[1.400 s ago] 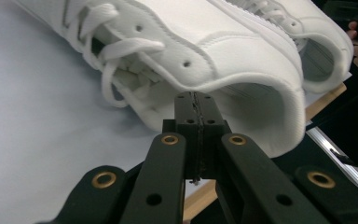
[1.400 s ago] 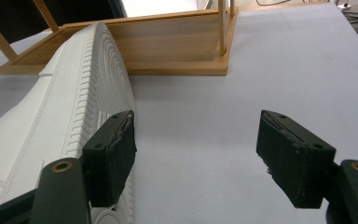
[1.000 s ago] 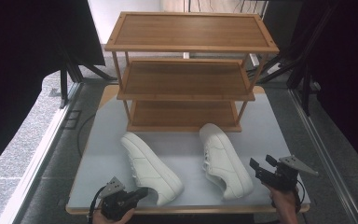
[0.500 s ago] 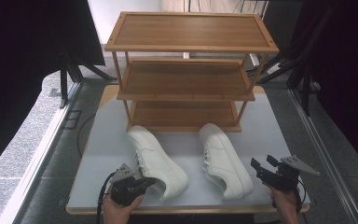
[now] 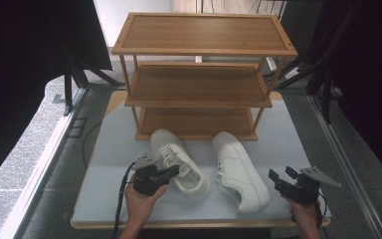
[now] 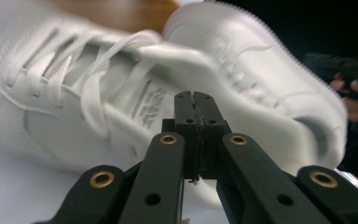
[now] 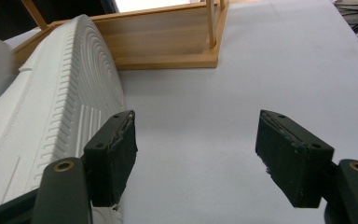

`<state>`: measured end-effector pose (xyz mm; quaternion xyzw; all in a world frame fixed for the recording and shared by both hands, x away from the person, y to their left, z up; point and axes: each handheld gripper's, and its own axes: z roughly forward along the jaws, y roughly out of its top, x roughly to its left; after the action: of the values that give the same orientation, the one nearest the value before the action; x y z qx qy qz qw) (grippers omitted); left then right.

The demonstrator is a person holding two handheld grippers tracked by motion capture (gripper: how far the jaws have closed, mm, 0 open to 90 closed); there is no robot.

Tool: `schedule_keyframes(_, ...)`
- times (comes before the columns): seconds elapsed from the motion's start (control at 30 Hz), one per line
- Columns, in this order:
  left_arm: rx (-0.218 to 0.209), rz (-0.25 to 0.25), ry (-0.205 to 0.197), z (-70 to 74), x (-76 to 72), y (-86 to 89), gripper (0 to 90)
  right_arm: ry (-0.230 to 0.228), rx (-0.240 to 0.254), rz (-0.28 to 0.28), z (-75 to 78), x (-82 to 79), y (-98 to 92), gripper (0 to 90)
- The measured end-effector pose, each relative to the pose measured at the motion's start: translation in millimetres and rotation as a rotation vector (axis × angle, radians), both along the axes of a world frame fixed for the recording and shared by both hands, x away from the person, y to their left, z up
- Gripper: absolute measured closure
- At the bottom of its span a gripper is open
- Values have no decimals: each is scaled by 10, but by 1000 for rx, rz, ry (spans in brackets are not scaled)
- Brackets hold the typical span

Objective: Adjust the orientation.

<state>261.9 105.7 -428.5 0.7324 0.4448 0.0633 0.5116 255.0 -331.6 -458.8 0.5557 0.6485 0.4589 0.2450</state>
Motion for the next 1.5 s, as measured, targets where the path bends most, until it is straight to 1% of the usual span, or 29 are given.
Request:
schedule_keyframes(0.03, 0, 0, 0, 0, 0, 0, 879, 1, 0, 0, -2, 0, -2, 289)
schedule_keyframes(0.07, 36, -12, -10, 17, 28, -109, 875, 2, 0, 0, -3, -1, -4, 290)
schedule_keyframes(0.13, 41, -28, -9, 17, 44, -198, 870, 1, 2, -1, -2, -2, -12, 291)
schedule_keyframes(0.17, 41, -28, -9, 17, 44, -198, 868, 1, 2, -1, -2, -2, -12, 291)
schedule_keyframes(0.27, 61, -37, -16, 8, 84, -338, 864, 2, 4, -5, -5, 1, -22, 290)
schedule_keyframes(0.3, 61, -37, -16, 8, 84, -338, 863, 2, 4, -6, -5, 0, -21, 291)
schedule_keyframes(0.37, 69, -36, -3, -22, 136, -382, 862, 2, 3, -5, -5, 0, -19, 290)
schedule_keyframes(0.4, 83, -33, 15, -61, 177, -409, 862, 2, 1, -1, -4, -3, -11, 290)
schedule_keyframes(0.43, 83, -33, 15, -61, 177, -409, 862, 2, 1, -1, -4, -3, -11, 290)
schedule_keyframes(0.47, 89, -35, 29, -99, 196, -423, 862, 2, 1, 0, -4, -3, -7, 291)
schedule_keyframes(0.5, 105, -40, 48, -160, 201, -438, 863, 3, -2, 1, -7, -1, -1, 290)
schedule_keyframes(0.53, 105, -40, 48, -160, 201, -438, 872, 3, -2, 1, -7, -1, -1, 290)
schedule_keyframes(0.6, 94, -50, 51, -218, 178, -443, 878, 5, -3, 2, -12, 1, -1, 291)
schedule_keyframes(0.7, 115, -58, 45, -227, 141, -444, 883, 13, -2, -2, -23, 4, 2, 291)
schedule_keyframes(0.77, 135, -57, 40, -227, 125, -434, 894, 14, -6, 0, -25, 2, 10, 292)
schedule_keyframes(0.87, 167, -61, 53, -204, 116, -433, 900, 14, -8, 2, -23, 1, 18, 293)
schedule_keyframes(0.9, 186, -63, 54, -193, 109, -432, 900, 16, -8, 2, -23, -2, 22, 292)
schedule_keyframes(0.97, 200, -67, 61, -180, 85, -404, 900, 15, -7, 2, -23, -7, 15, 293)
schedule_keyframes(1.03, 197, -71, 64, -179, 74, -385, 900, 15, -7, 1, -23, -8, 12, 293)
schedule_keyframes(1.1, 192, -72, 66, -182, 28, -303, 900, 16, -1, -6, -25, -10, -10, 294)
schedule_keyframes(1.13, 192, -72, 66, -182, 28, -303, 900, 16, -1, -6, -25, -10, -10, 294)
schedule_keyframes(1.17, 190, -70, 64, -187, 6, -265, 900, 19, 2, -9, -24, -10, -15, 294)
schedule_keyframes(1.3, 156, -60, 68, -208, -73, -96, 900, 17, 2, -12, -22, -6, -24, 294)
schedule_keyframes(1.4, 148, -64, 83, -200, -97, 15, 899, 18, -1, -9, -19, -6, -17, 294)
schedule_keyframes(1.43, 148, -64, 83, -200, -97, 15, 899, 18, -1, -9, -19, -6, -17, 294)
schedule_keyframes(1.5, 141, -62, 85, -207, -107, 73, 900, 19, -2, -10, -17, -8, -11, 294)
